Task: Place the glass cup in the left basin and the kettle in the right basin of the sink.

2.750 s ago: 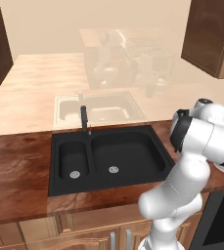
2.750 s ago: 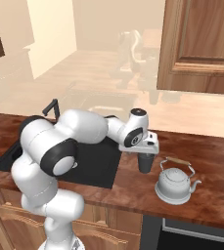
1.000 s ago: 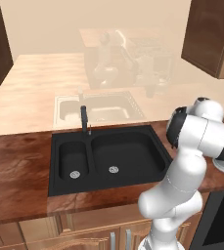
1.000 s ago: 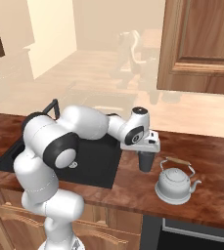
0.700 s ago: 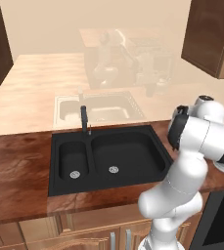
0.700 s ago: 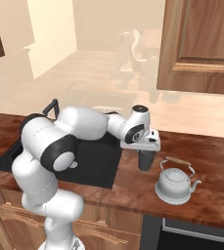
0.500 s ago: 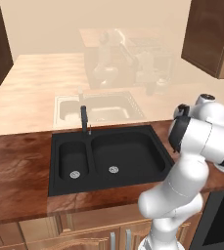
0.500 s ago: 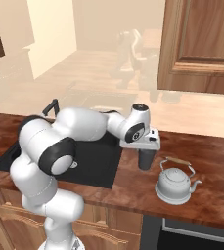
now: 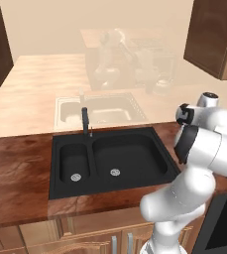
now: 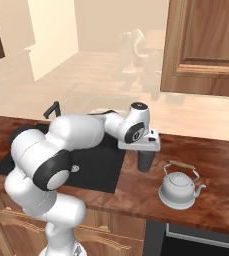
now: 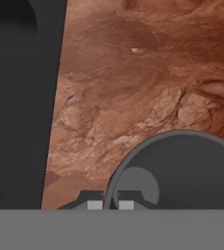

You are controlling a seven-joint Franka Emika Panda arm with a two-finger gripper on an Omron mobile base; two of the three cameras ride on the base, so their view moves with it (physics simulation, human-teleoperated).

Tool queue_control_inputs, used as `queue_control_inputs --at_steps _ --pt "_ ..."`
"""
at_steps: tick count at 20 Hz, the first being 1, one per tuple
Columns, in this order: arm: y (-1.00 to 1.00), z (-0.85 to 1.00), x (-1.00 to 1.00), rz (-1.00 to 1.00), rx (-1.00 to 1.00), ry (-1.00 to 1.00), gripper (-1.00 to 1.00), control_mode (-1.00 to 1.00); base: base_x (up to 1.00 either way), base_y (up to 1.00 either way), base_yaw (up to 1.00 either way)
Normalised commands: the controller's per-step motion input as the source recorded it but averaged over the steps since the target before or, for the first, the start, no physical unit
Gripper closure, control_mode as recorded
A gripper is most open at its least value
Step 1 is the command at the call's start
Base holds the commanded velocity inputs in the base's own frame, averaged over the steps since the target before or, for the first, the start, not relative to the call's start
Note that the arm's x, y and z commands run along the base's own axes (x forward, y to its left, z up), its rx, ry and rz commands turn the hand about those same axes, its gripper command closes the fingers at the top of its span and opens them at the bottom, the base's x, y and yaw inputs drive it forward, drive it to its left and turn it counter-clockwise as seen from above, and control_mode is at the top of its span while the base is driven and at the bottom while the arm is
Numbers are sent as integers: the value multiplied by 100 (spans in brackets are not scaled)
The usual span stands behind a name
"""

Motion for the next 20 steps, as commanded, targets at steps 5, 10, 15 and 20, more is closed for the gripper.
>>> queue_control_inputs --at_steps 5,10,15,20 --pt "26 16 -19 7 0 0 100 -100 0 0 0" --pt "23 16 -26 8 0 0 100 -100 0 0 0" --pt "26 14 -24 9 0 0 100 -100 0 0 0" --pt "32 12 -20 12 0 0 100 -100 0 0 0"
